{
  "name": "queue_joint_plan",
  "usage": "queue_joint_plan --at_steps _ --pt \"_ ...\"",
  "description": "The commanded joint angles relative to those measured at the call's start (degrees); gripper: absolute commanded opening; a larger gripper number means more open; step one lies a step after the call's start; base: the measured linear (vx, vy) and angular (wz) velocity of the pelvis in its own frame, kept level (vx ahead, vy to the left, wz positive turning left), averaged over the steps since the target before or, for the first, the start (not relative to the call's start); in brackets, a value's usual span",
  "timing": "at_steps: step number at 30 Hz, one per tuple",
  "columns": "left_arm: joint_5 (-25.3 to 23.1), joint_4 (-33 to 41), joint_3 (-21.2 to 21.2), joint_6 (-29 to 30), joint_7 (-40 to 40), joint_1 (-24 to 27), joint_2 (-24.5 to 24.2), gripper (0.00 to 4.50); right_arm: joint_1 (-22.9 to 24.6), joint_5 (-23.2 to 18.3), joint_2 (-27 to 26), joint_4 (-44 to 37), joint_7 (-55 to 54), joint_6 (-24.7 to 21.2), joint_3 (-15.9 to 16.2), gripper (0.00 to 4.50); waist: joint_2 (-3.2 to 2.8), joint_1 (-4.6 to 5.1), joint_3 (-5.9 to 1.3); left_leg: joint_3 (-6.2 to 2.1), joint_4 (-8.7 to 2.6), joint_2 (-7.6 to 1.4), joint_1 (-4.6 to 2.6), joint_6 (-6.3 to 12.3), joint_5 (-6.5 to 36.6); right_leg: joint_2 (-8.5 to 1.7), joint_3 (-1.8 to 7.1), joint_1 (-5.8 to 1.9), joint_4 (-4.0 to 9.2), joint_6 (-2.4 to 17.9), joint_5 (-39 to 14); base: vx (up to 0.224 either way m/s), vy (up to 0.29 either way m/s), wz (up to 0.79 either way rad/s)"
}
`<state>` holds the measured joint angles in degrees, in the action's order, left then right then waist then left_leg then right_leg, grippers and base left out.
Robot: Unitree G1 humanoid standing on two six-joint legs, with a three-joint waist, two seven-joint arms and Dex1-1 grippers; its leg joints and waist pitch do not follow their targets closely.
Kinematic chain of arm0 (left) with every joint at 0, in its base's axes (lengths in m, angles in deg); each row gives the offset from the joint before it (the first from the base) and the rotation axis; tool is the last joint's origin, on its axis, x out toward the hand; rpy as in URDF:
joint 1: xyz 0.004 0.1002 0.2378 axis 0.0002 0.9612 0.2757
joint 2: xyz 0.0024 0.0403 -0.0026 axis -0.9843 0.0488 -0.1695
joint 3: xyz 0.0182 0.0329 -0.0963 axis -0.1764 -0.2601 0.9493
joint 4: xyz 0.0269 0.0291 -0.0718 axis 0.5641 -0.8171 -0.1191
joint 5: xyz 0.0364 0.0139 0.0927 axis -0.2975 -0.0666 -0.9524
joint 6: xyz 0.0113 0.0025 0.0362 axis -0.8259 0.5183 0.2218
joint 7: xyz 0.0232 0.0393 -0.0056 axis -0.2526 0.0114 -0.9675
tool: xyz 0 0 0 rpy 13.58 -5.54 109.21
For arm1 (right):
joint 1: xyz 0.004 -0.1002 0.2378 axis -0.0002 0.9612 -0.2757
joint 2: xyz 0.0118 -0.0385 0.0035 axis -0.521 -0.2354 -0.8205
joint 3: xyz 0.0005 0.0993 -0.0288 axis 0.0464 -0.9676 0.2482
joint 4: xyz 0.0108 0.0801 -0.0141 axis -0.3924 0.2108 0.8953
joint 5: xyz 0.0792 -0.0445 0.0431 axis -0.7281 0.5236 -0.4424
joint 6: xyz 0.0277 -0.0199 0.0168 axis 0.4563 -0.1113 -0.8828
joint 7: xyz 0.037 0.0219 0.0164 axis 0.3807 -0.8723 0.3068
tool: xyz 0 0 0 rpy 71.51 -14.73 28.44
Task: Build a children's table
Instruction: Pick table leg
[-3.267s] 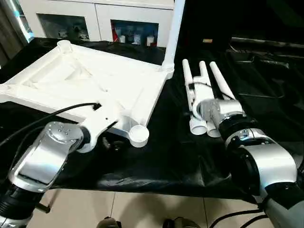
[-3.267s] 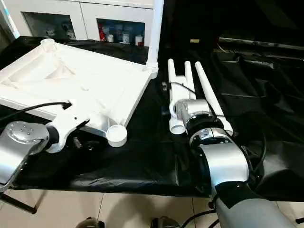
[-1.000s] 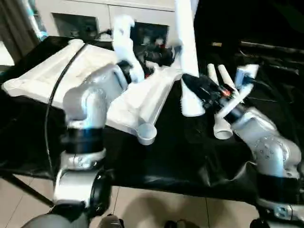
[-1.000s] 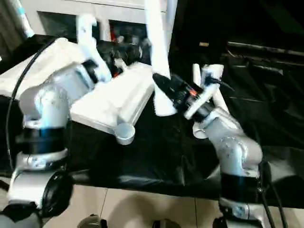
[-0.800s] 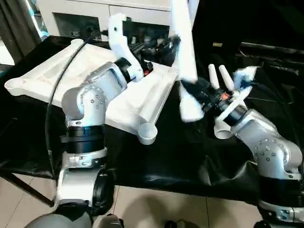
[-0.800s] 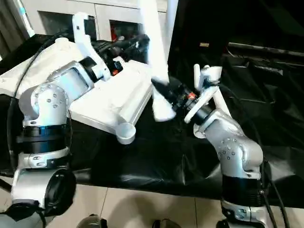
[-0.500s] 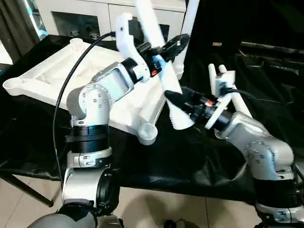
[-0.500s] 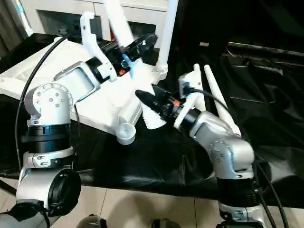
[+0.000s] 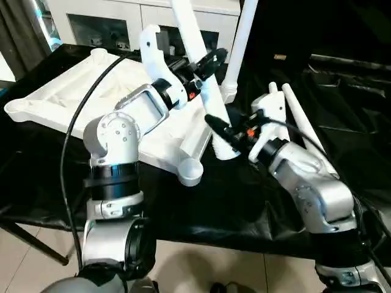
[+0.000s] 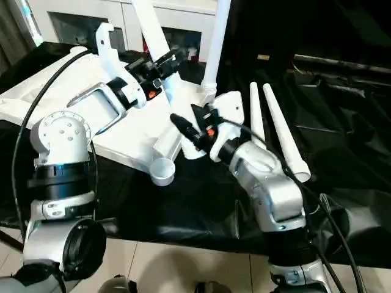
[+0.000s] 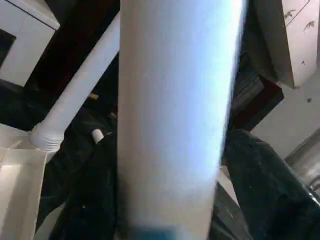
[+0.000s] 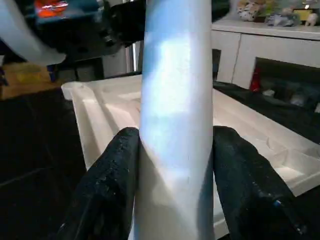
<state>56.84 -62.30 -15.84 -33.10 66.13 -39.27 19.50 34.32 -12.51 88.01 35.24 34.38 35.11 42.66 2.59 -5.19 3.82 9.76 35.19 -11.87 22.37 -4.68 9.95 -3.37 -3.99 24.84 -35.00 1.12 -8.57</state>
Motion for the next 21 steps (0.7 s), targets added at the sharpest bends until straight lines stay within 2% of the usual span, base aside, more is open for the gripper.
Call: queue_joint_plan --at_steps 1,3,5,8,10,15,16,19,21 --pt "1.82 1.43 -2.49 1.07 0.31 -0.23 1.1 2.85 0.04 1.13 0.05 1.1 1.04 0.65 1.59 1.85 0.41 -0.1 -4.68 0.02 -3.64 -0.38 -0.51 1.68 8.75 -3.48 2.1 -4.01 4.61 3.75 -17.38 0.0 0.0 0.0" --pt "1.96 1.44 -2.5 1.09 0.08 -0.24 1.05 2.83 0.05 1.47 0.03 1.18 1.0 0.9 1.61 1.85 0.39 -0.09 -4.66 0.02 -3.64 -0.41 -0.61 1.57 8.89 -3.44 2.12 -3.89 4.62 3.93 -17.57 0.0 0.0 0.0" --pt "2.18 1.39 -2.12 1.32 -0.22 -0.32 0.75 2.53 -0.12 1.86 -0.09 1.35 0.68 1.07 1.64 1.84 0.38 -0.06 -4.64 0.04 -3.64 -0.4 -0.59 1.57 9.14 -3.45 2.11 -3.9 4.66 4.03 -17.7 0.0 0.0 0.0" --pt "2.16 1.27 -1.64 1.19 -0.85 -0.44 0.66 2.43 -0.38 2.29 -0.05 1.67 0.42 1.21 1.64 1.84 0.39 -0.02 -4.65 0.01 -3.63 -0.37 -0.57 1.56 9.12 -3.4 2.11 -3.96 4.65 3.7 -17.83 0.0 0.0 0.0" --pt "2.33 1.2 -1.53 1.29 -0.9 -0.5 0.44 2.17 -0.66 2.83 0.0 2.16 0.18 1.7 1.66 1.84 0.35 -0.02 -4.64 -0.01 -3.65 -0.39 -0.59 1.53 9.1 -3.42 2.09 -3.93 4.66 3.67 -17.79 0.0 0.0 0.0" --pt "2.37 1.02 -1.67 1.31 -1.01 -0.48 -0.05 2.06 -1.19 2.57 -0.31 3.13 0.93 2.08 1.53 1.84 0.32 -0.01 -4.75 -0.02 -3.62 -0.39 -0.62 1.58 8.87 -3.42 2.11 -4.02 4.43 4.26 -16.47 0.0 0.0 0.0" --pt "2.26 0.9 -2.07 1.38 -0.54 -0.45 -0.5 2.04 -1.31 1.86 -0.54 3.28 1.36 1.84 1.17 2.4 0.41 0.03 -4.69 -0.01 -3.64 -0.38 -0.55 1.65 8.9 -3.4 2.11 -4.03 4.49 4.25 -16.67 0.0 0.0 0.0" --pt "2.07 0.56 -5.5 2.52 5.58 -0.1 -4.3 2.0 -1.95 -5.35 0.23 2.5 5.5 -8.1 -0.66 2.6 0.24 -0.11 -4.7 -0.09 -3.74 -0.43 -0.74 2.25 8.5 -3.31 2.14 -4.05 4.38 4.29 -16.44 0.0 0.0 0.0" --pt "2.39 0.5 -6.05 2.92 6.94 -0.09 -5.1 1.89 -2.16 -6.21 0.91 2.45 6.38 -9.78 -0.77 2.88 0.11 -0.22 -4.79 -0.12 -3.75 -0.67 -0.82 2.05 7.85 -3.41 2.26 -4.02 4.16 5.1 -14.66 0.0 0.0 0.0"
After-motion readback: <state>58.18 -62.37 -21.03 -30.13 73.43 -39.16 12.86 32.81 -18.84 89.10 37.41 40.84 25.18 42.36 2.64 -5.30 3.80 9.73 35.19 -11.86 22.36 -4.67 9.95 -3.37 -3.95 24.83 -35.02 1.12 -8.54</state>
